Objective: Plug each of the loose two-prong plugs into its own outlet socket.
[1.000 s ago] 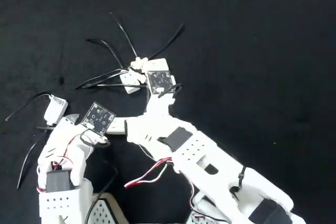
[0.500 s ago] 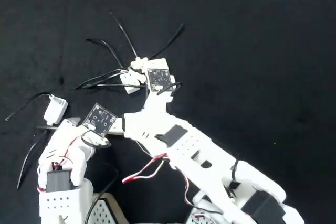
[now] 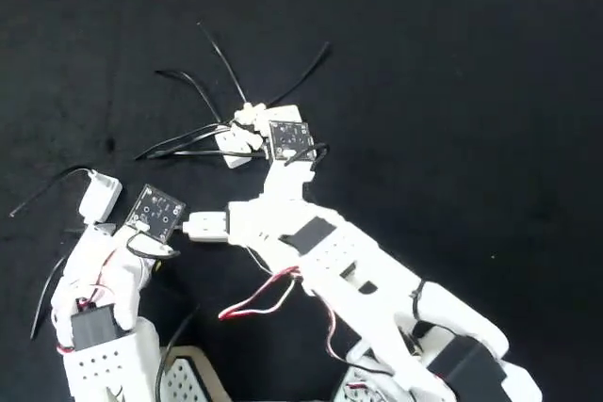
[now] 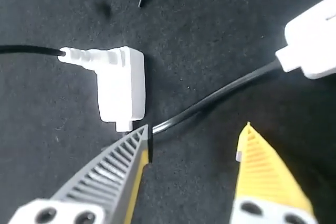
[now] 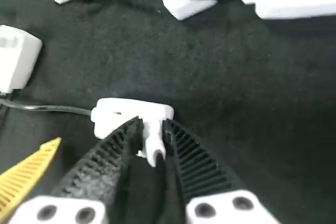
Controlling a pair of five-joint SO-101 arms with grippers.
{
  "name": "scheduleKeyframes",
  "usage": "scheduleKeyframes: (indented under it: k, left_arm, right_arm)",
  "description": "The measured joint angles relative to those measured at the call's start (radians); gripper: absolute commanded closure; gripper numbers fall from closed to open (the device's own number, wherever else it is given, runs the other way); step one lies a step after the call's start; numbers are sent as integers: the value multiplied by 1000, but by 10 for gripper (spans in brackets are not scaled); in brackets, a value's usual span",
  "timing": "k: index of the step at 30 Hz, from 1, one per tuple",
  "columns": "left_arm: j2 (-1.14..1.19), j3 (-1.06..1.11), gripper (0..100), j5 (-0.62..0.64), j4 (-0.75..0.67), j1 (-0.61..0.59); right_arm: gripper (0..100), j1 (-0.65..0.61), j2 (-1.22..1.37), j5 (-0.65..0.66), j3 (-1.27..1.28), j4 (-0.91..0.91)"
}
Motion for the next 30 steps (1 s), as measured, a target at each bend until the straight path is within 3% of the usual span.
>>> scheduleKeyframes:
  k: [10,21,30]
  left_arm:
    - [0,0,733,-3,0,0]
    - [0,0,733,-3,5,0]
    - [0,0,733,-3,5,0]
  right_arm:
    - [986,3,3,-2,-38,68]
    - [986,-103,359,11,-353,127]
    - [986,-183,381,52,-394,189]
